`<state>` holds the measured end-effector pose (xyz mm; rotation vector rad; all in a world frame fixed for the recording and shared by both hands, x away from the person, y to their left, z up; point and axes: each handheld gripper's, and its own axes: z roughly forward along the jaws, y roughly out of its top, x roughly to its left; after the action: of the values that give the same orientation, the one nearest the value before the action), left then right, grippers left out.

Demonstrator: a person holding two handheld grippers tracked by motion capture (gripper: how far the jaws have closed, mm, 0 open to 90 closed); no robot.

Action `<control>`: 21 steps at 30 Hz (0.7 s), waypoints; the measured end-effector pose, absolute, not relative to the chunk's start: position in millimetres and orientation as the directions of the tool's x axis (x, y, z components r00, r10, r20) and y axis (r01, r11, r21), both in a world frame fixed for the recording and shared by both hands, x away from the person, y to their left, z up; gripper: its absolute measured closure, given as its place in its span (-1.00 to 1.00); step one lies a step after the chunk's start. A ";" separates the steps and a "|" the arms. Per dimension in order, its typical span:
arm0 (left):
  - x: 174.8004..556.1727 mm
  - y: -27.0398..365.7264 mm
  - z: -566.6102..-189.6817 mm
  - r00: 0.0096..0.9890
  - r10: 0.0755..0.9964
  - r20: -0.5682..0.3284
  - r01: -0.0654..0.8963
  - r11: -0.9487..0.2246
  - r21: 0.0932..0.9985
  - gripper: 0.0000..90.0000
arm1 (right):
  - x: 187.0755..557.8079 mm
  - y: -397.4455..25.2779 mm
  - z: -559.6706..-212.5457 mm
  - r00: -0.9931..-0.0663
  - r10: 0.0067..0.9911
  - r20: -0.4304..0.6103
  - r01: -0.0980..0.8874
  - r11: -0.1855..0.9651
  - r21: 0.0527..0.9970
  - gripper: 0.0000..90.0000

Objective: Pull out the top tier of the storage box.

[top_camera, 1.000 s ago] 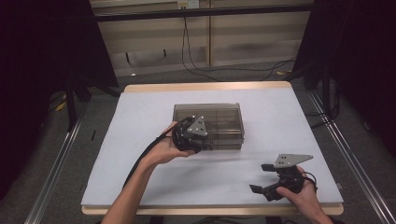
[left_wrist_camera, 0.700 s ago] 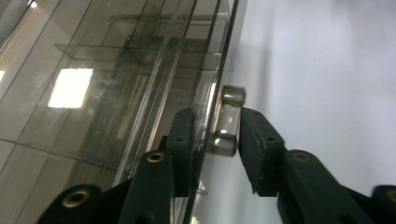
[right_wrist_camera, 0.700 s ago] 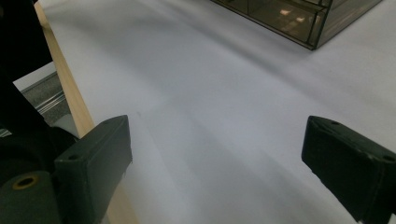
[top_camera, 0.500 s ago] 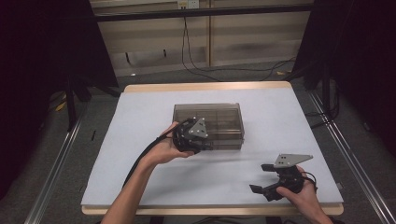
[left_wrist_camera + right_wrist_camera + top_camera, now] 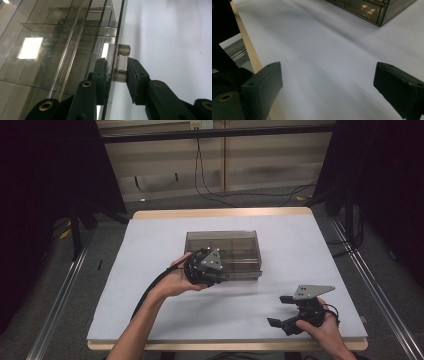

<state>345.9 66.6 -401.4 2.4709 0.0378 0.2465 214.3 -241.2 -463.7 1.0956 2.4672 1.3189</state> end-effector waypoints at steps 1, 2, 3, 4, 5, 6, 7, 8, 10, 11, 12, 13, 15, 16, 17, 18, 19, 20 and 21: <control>345.1 66.3 -401.3 0.983 0.089 0.159 -0.027 -0.791 0.611 0.57 | 214.2 -241.3 -463.6 -0.725 0.657 0.207 0.537 0.351 0.767 -0.81; 344.9 66.5 -400.9 0.984 0.090 0.150 -0.020 -0.792 0.610 0.57 | 214.4 -241.3 -463.7 -0.726 0.657 0.206 0.536 0.352 0.767 -0.81; 344.8 66.8 -400.3 0.986 0.084 0.141 -0.019 -0.795 0.606 0.58 | 214.6 -241.1 -463.8 -0.725 0.657 0.207 0.538 0.351 0.766 -0.81; 344.1 66.9 -401.1 0.986 0.088 0.139 -0.016 -0.789 0.614 0.58 | 214.5 -241.0 -463.8 -0.725 0.656 0.208 0.538 0.352 0.766 -0.81; 343.7 67.0 -400.6 0.987 0.086 0.139 -0.017 -0.794 0.608 0.58 | 214.4 -241.0 -463.7 -0.726 0.656 0.206 0.537 0.353 0.766 -0.81; 343.7 67.0 -400.6 0.987 0.086 0.139 -0.017 -0.794 0.608 0.58 | 214.4 -241.0 -463.7 -0.726 0.656 0.206 0.537 0.353 0.766 -0.81; 343.7 67.0 -400.4 0.987 0.084 0.138 -0.016 -0.795 0.606 0.58 | 214.3 -241.1 -463.7 -0.726 0.656 0.206 0.536 0.353 0.767 -0.81; 343.3 67.1 -400.3 0.987 0.084 0.141 -0.019 -0.797 0.604 0.58 | 214.3 -241.2 -463.6 -0.725 0.657 0.206 0.537 0.352 0.767 -0.81; 342.1 66.7 -400.1 0.985 0.085 0.150 -0.022 -0.799 0.600 0.57 | 214.2 -241.3 -463.6 -0.725 0.657 0.206 0.537 0.351 0.767 -0.81; 341.0 66.1 -400.6 0.984 0.090 0.154 -0.022 -0.797 0.604 0.57 | 214.1 -241.2 -463.6 -0.726 0.657 0.206 0.536 0.352 0.767 -0.81; 340.6 66.0 -400.4 0.984 0.090 0.154 -0.022 -0.798 0.603 0.57 | 214.2 -241.2 -463.7 -0.726 0.657 0.206 0.536 0.352 0.767 -0.81; 340.1 66.0 -400.2 0.984 0.089 0.152 -0.021 -0.798 0.603 0.58 | 214.1 -241.3 -463.5 -0.725 0.657 0.206 0.537 0.352 0.767 -0.81; 339.0 65.9 -400.0 0.985 0.085 0.151 -0.023 -0.801 0.599 0.58 | 214.0 -241.4 -463.5 -0.725 0.657 0.206 0.536 0.351 0.767 -0.81; 338.1 65.8 -399.3 0.987 0.077 0.144 -0.024 -0.804 0.594 0.59 | 214.0 -241.4 -463.5 -0.725 0.657 0.206 0.536 0.351 0.767 -0.81; 338.1 65.8 -399.3 0.987 0.077 0.144 -0.024 -0.804 0.594 0.59 | 214.1 -241.5 -463.5 -0.725 0.657 0.206 0.536 0.351 0.768 -0.81; 336.9 65.9 -399.2 0.986 0.081 0.145 -0.020 -0.807 0.590 0.59 | 214.1 -241.4 -463.5 -0.725 0.657 0.206 0.537 0.351 0.767 -0.81; 335.7 66.1 -399.2 0.987 0.079 0.136 -0.017 -0.806 0.592 0.59 | 214.2 -241.4 -463.5 -0.725 0.657 0.207 0.537 0.351 0.767 -0.81; 335.7 66.1 -399.2 0.987 0.079 0.136 -0.017 -0.806 0.592 0.59 | 214.2 -241.3 -463.6 -0.726 0.656 0.207 0.536 0.352 0.767 -0.81; 335.2 66.3 -399.1 0.988 0.078 0.134 -0.016 -0.806 0.592 0.59 | 214.2 -241.3 -463.6 -0.726 0.656 0.207 0.536 0.352 0.767 -0.81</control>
<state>335.2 66.3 -399.1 2.5000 0.0429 0.2005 214.2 -241.3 -463.6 1.0960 2.4677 1.3184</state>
